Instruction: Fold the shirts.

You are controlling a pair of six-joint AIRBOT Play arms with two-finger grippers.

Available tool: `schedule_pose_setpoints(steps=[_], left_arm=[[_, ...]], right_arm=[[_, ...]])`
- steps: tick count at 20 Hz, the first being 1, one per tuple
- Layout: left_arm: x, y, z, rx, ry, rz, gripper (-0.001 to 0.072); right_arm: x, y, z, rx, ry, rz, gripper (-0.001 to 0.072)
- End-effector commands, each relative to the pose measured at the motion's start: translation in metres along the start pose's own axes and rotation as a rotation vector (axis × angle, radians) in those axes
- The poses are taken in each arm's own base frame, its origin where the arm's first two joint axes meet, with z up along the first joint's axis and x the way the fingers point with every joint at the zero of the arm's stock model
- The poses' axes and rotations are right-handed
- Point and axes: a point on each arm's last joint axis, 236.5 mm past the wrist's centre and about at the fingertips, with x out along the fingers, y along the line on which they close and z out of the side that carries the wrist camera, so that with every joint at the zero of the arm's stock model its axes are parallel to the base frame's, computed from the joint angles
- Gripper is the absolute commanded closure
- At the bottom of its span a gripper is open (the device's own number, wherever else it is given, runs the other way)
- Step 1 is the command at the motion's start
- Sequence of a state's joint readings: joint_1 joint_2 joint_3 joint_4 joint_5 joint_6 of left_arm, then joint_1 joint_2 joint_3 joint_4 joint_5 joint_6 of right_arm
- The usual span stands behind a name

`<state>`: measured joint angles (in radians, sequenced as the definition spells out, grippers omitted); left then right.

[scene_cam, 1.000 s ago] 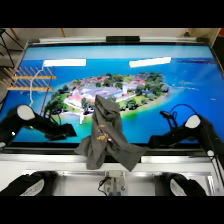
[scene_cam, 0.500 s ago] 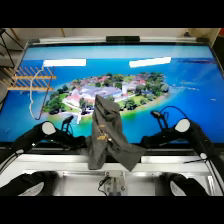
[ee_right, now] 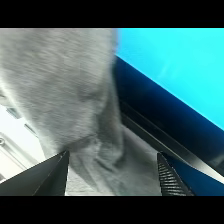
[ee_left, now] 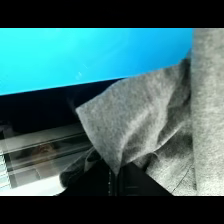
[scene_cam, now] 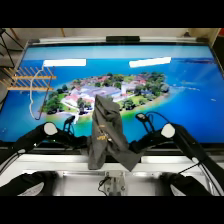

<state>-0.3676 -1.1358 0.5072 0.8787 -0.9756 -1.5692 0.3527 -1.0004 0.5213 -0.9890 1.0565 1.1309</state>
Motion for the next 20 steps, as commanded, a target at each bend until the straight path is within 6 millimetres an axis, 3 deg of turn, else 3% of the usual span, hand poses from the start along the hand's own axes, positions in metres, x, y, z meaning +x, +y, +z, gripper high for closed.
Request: schedule_pose_setpoints(steps=[1,5,7,8,9,10,12,13,15,16,18,20], left_arm=[[0.0,0.0,-0.003,0.005,0.012,-0.002,0.0674],[0.0,-0.001,-0.003,0.005,0.01,-0.002,0.0674],[0.0,0.0,-0.001,0.006,0.003,-0.001,0.0675],[0.0,-0.001,0.0,0.007,-0.002,-0.002,0.0675],[-0.002,-0.002,0.002,0.018,-0.006,-0.003,0.0675],[-0.005,-0.007,0.007,0.048,-0.018,-0.01,0.0676],[-0.028,-0.02,0.025,0.131,-0.071,0.002,0.0677],[-0.052,-0.026,0.04,0.197,-0.116,0.037,0.0678],[-0.124,-0.025,0.075,0.312,-0.244,0.171,0.0678],[-0.178,-0.021,0.094,0.336,-0.343,0.272,0.0678],[-0.304,-0.026,0.115,0.333,-0.603,0.409,0.0677],[-0.432,-0.063,0.108,0.31,-0.945,0.398,0.0677]], right_arm=[[0.003,0.009,0.0,-0.019,0.004,0.016,0.0041],[0.006,0.008,-0.004,-0.022,0.01,0.014,0.0045],[0.016,0.004,-0.014,0.01,0.048,0.022,0.0107],[0.023,0.003,-0.019,0.032,0.083,0.034,0.0235],[0.028,0.003,-0.021,0.057,0.1,0.047,0.0541],[0.031,0.004,-0.019,0.085,0.099,0.061,0.0656],[0.02,0.007,-0.001,0.045,0.059,0.05,0.066],[0.005,0.005,0.015,-0.008,0.025,0.019,0.0659],[-0.055,-0.008,0.065,-0.116,-0.119,-0.118,0.0659],[-0.103,-0.019,0.095,-0.154,-0.236,-0.231,0.0659],[-0.225,-0.031,0.144,-0.2,-0.515,-0.462,0.0659],[-0.347,-0.016,0.161,-0.21,-0.794,-0.617,0.0659]])
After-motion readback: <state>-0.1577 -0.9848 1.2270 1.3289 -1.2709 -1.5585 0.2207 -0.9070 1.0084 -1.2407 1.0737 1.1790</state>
